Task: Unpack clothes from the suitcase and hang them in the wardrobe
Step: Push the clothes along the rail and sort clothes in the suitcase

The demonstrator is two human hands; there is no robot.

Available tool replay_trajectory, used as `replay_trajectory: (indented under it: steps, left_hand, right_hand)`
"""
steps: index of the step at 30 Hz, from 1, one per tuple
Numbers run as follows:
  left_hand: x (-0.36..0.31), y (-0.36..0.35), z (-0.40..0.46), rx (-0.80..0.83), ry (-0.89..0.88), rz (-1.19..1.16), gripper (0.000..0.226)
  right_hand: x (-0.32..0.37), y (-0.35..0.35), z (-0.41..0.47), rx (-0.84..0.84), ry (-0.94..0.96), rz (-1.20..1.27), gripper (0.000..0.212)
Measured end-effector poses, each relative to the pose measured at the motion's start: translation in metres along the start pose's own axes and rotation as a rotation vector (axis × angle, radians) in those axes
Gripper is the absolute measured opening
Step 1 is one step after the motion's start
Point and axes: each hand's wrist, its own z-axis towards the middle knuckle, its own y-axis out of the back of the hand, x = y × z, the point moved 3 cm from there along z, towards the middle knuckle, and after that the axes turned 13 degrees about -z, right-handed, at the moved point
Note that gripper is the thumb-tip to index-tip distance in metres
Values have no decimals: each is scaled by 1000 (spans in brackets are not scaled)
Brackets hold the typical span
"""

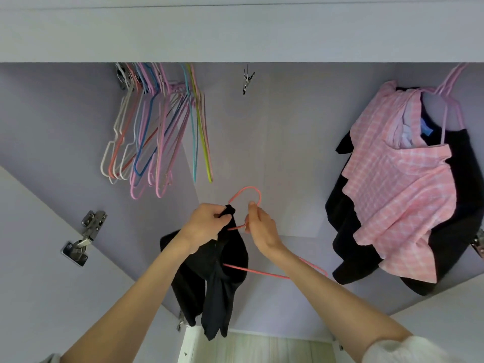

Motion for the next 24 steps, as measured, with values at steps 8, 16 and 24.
replay_trajectory:
  steps: [8, 16, 24]
  left_hand:
    - [-22, -14, -14, -46, -356, 761, 29]
    - [-20, -12, 2, 56, -237, 412, 13]
    - [-42, -3, -7, -108, -236, 159, 31]
  right_hand:
    - [12, 19, -2, -158, 135, 276, 43]
    - [17, 38, -3, -427, 363, -52, 35]
    - [-51, 12, -14, -132, 490, -526, 45]
